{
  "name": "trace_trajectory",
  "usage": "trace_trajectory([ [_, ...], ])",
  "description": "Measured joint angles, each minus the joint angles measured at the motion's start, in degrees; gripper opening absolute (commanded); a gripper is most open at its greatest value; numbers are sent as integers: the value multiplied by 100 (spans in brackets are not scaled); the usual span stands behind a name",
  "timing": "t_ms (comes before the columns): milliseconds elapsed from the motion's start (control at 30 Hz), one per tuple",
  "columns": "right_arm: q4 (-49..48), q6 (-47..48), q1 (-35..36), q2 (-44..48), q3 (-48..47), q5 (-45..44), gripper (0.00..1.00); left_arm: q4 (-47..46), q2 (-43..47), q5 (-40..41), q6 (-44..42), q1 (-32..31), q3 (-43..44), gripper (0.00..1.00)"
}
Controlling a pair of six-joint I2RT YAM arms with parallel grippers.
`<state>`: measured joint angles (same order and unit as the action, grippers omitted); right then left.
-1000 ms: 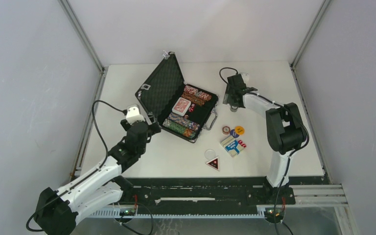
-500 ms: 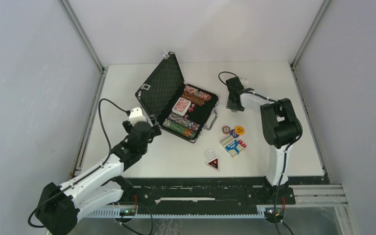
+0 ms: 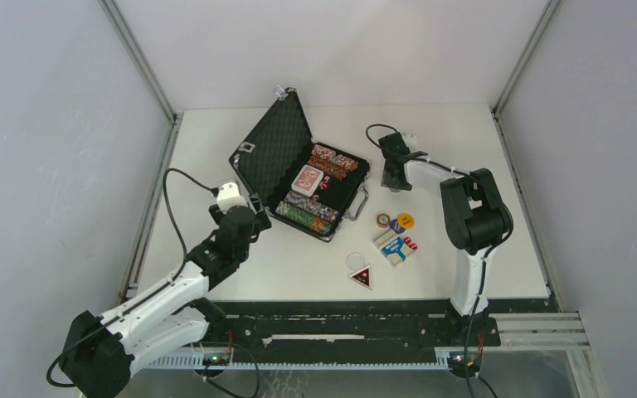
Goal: Pack up texas hold em set
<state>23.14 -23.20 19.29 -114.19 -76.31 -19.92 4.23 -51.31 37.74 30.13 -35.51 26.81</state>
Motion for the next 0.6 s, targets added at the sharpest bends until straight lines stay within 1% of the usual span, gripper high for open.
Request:
trace_trajectory([
  [33, 4, 11, 0, 46, 44, 26, 13, 4, 35, -13, 26, 0, 0, 79],
  [133, 9, 35, 11, 192, 101, 149, 12, -39, 162, -94, 52, -2, 0, 88],
  [267, -94, 70, 15, 396, 184, 402, 11, -114, 214, -155, 50, -2, 0, 93],
  [333, -114, 111, 35, 525, 264, 492, 11, -118, 214, -192, 48, -2, 0, 99],
  [400, -118, 188, 85, 656, 348, 520, 9, -140, 205, -212, 35, -2, 2, 100],
  [500, -184, 356, 271, 874, 522, 533, 1, -179, 153, -260, 37, 0, 0, 100],
  [600, -332, 501, 525, 1196, 850, 525, 0, -140, 26, -485, 151, 7, 37, 100],
])
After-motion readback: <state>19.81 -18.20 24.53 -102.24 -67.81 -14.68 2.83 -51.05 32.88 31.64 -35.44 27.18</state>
